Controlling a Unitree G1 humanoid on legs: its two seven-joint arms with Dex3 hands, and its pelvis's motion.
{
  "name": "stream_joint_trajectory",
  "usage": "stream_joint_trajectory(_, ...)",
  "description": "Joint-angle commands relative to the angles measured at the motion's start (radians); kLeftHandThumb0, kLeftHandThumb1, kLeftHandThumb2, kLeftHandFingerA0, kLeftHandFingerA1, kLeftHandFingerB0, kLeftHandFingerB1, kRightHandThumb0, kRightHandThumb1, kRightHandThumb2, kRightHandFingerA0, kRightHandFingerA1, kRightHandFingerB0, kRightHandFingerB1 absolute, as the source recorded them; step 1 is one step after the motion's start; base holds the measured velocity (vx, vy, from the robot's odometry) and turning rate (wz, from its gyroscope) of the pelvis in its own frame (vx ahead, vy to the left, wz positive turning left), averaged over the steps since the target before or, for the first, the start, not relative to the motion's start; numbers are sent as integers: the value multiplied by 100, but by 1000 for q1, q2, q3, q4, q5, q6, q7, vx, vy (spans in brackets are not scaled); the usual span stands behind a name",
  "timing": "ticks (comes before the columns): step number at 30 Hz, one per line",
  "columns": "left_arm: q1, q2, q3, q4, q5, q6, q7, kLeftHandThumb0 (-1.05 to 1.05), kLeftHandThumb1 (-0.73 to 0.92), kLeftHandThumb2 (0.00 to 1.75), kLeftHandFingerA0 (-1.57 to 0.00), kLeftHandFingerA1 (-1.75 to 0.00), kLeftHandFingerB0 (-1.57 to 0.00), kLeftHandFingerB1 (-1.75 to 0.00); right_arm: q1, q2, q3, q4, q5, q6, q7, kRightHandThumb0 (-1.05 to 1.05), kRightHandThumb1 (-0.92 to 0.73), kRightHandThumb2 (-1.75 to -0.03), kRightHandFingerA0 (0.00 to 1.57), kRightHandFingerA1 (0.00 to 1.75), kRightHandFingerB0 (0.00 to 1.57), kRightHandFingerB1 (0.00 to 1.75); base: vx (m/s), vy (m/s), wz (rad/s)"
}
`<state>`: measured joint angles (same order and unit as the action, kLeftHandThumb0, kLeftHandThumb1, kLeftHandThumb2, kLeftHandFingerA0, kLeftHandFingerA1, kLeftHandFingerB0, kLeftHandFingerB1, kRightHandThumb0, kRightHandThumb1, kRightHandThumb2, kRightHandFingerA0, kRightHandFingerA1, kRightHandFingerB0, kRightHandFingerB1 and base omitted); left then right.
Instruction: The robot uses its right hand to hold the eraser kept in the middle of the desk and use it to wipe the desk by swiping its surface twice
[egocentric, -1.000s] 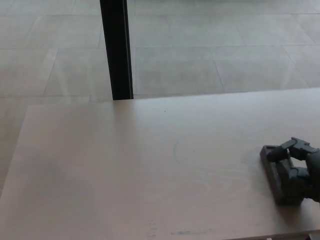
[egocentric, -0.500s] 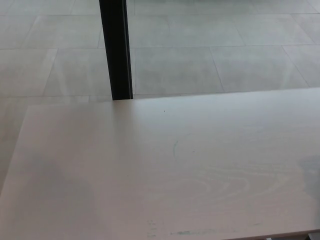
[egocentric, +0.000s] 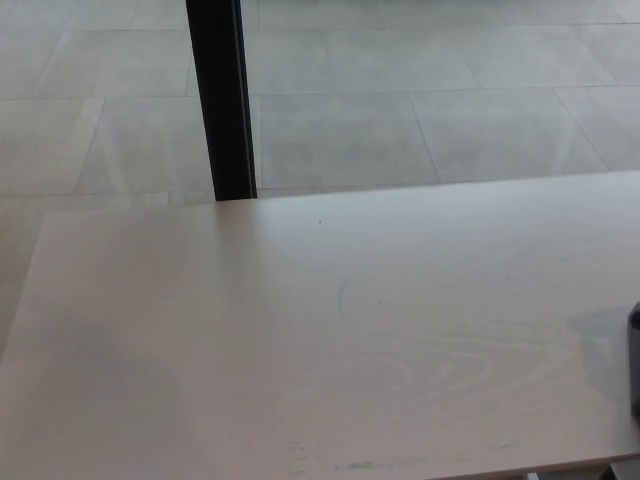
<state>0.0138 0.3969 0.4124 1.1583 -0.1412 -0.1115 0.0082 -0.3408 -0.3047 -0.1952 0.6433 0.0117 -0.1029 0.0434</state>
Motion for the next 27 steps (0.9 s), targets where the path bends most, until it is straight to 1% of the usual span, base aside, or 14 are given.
stream_joint_trajectory(1,19,17,-8,-14,1,0,3,-53,68,108,-72,-76,-58,-67,26,0,1,-65,72,94,118,-48,-74,-61,88,57,47,35,0,0,0)
stream_joint_trajectory(3,15,17,-6,-11,-3,8,12,-55,68,107,-75,-75,-60,-67,23,-10,-5,-84,81,116,127,-50,-70,-62,83,53,42,35,0,0,0)
stream_joint_trajectory(4,19,17,-2,-9,-9,-3,2,-55,85,65,-75,-65,-65,-58,16,-17,-11,-91,92,136,138,-52,-68,-61,77,50,39,34,0,0,0)
stream_joint_trajectory(5,19,18,-1,0,-8,-11,-2,-54,68,107,-76,-77,-63,-69,1,-43,-23,-103,104,167,158,-55,-67,-61,69,51,38,34,0,0,0)
stream_joint_trajectory(6,18,19,-2,4,-7,-13,-1,-54,68,107,-76,-77,-63,-69,-4,-53,-27,-110,108,180,166,-55,-67,-61,69,51,38,34,0,0,0)
stream_joint_trajectory(7,14,18,2,4,-11,-5,4,-56,67,106,-79,-78,-67,-71,-10,-65,-33,-114,113,195,174,-63,-56,-88,61,60,31,47,0,0,0)
stream_joint_trajectory(10,26,21,-17,-8,8,-13,5,-55,68,108,-74,-75,-62,-68,-43,-118,-61,-102,126,197,201,-66,-58,-89,59,61,30,47,0,0,0)
stream_joint_trajectory(11,26,26,-16,-3,8,-7,6,-58,85,65,-75,-62,-65,-55,-46,-126,-66,-110,129,213,201,-67,-57,-90,60,61,31,47,0,0,0)
stream_joint_trajectory(12,28,29,-20,-4,10,-10,9,-55,68,108,-73,-75,-61,-67,-64,-149,-94,-117,150,239,204,-60,-56,-88,64,64,34,49,0,0,0)
stream_joint_trajectory(18,32,31,-15,2,2,-21,1,-55,69,107,-76,-77,-62,-68,-76,-193,-172,-192,210,338,213,-54,-58,-89,68,66,37,51,0,0,0)
stream_joint_trajectory(19,39,29,-11,0,-2,-29,0,-55,68,107,-78,-77,-63,-70,-66,-212,-186,-223,215,357,220,-51,-73,-62,77,59,43,38,0,0,0)
stream_joint_trajectory(24,39,32,-8,-1,-6,-19,1,-53,67,107,-79,-78,-66,-71,-13,-269,-332,-310,282,391,220,-53,-67,-60,79,71,59,46,0,0,0)
stream_joint_trajectory(26,38,33,-7,2,-6,-20,-2,-53,67,107,-80,-78,-68,-71,3,-285,-402,-321,310,406,207,-54,-67,-60,77,78,58,47,0,0,0)
stream_joint_trajectory(27,37,35,-5,-3,-8,-12,-11,-55,68,107,-79,-77,-63,-69,40,-320,-493,-285,335,372,217,-54,-70,-61,78,80,54,49,0,0,0)
